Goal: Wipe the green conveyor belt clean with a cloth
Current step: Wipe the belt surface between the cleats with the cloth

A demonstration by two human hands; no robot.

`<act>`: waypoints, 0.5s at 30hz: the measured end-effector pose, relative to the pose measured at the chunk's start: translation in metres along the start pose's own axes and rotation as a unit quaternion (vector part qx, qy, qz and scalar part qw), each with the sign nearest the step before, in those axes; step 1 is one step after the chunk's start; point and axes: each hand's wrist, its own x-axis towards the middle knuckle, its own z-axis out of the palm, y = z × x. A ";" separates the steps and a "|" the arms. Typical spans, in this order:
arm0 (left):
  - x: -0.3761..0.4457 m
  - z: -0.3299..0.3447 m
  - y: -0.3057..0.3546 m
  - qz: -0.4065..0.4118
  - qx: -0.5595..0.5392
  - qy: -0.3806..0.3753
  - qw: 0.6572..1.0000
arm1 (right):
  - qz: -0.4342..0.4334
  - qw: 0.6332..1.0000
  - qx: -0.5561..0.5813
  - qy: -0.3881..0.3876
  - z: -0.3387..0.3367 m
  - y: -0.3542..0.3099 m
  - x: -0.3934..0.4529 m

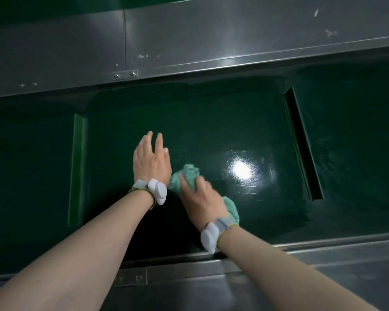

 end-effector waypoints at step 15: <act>0.026 0.009 -0.003 0.049 -0.007 -0.019 0.999 | 0.329 0.938 -0.027 0.104 -0.100 0.173 0.162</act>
